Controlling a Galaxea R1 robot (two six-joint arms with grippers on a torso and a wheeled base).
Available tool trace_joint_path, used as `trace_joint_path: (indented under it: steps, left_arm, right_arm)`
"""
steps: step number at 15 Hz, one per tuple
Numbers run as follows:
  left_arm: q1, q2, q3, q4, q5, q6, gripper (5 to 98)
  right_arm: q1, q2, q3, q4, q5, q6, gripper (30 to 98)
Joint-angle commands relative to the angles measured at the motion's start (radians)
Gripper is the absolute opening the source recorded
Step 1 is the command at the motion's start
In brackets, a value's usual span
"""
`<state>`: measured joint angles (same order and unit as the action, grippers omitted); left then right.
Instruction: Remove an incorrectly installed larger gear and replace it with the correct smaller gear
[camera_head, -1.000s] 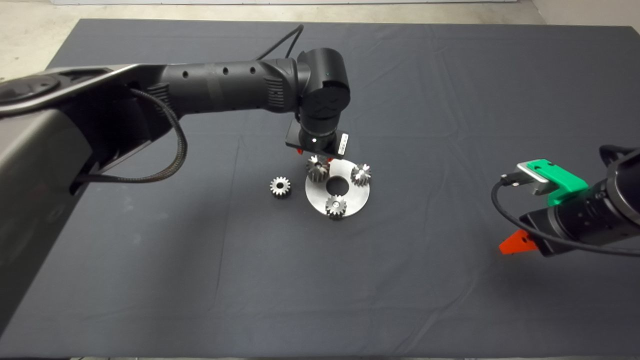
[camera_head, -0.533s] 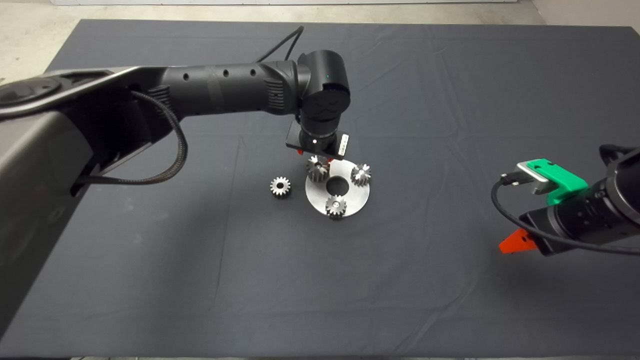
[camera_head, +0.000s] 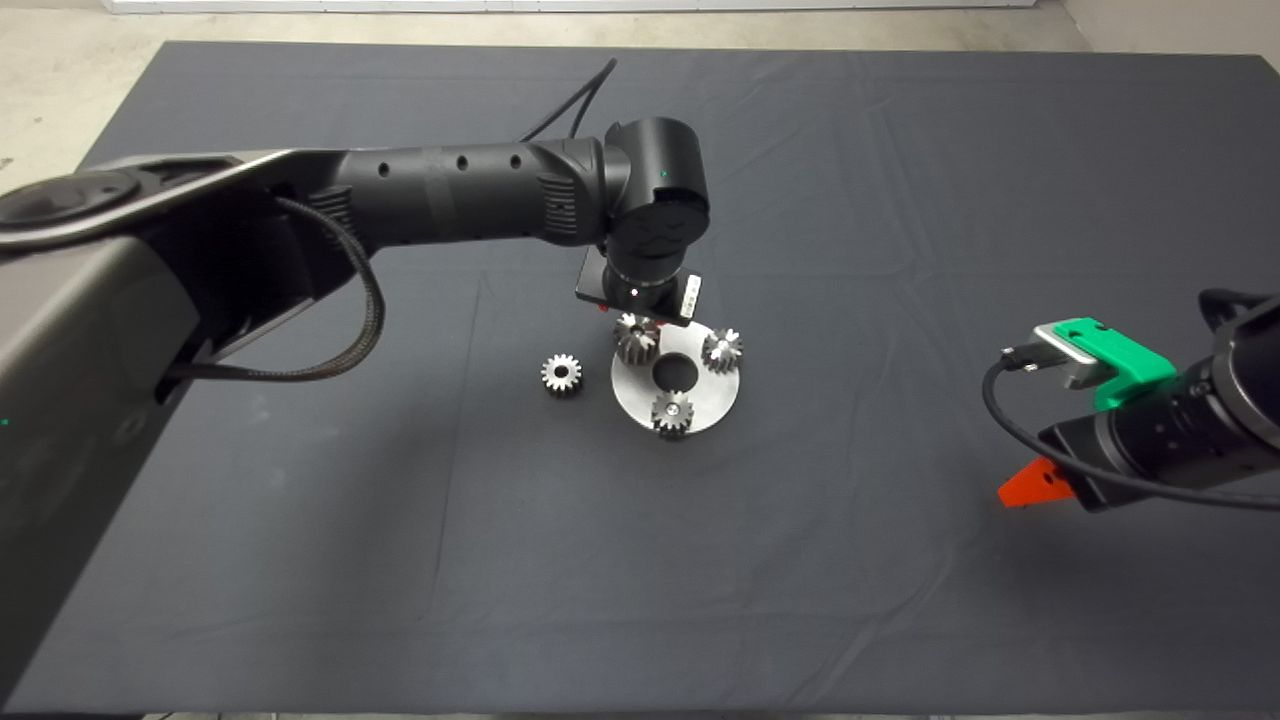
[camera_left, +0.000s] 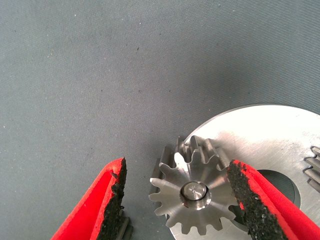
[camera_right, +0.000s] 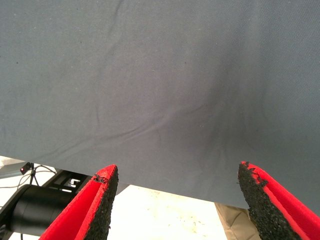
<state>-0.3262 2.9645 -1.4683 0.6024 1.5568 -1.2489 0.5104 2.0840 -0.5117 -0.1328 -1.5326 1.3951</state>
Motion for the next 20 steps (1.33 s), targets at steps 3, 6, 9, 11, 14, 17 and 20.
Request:
trace_joint_path:
  steps: [3, 6, 9, 11, 14, 17, 20]
  left_arm:
    - [0.081, -0.008, 0.042, -0.270, 0.031, -0.029, 54.5]
    - [-0.055, -0.005, 0.042, -0.389, 0.031, -0.029, 54.5]
    - [-0.160, -0.001, -0.017, -0.429, 0.032, -0.026, 54.5]
    - [-0.182, -0.001, -0.033, -0.434, 0.034, -0.017, 54.5]
    - [-0.182, -0.001, -0.024, -0.440, 0.031, -0.017, 54.5]
    - [-0.180, -0.001, -0.026, -0.438, 0.031, -0.017, 54.5]
    - [-0.175, -0.001, -0.035, -0.431, 0.026, -0.014, 54.5]
  right_arm:
    - [0.023, 0.003, 0.000, 0.028, -0.095, -0.004, 63.6]
    - [0.023, 0.006, 0.000, 0.028, -0.095, -0.004, 63.6]
    - [0.023, 0.020, -0.001, 0.030, -0.095, -0.004, 63.6]
    - [0.023, 0.020, 0.000, 0.030, -0.095, -0.004, 63.6]
    - [0.023, 0.023, 0.000, 0.030, -0.095, -0.002, 63.6]
    - [0.023, 0.023, 0.000, 0.030, -0.095, -0.002, 63.6]
    - [0.023, 0.028, 0.000, 0.030, -0.095, -0.002, 63.6]
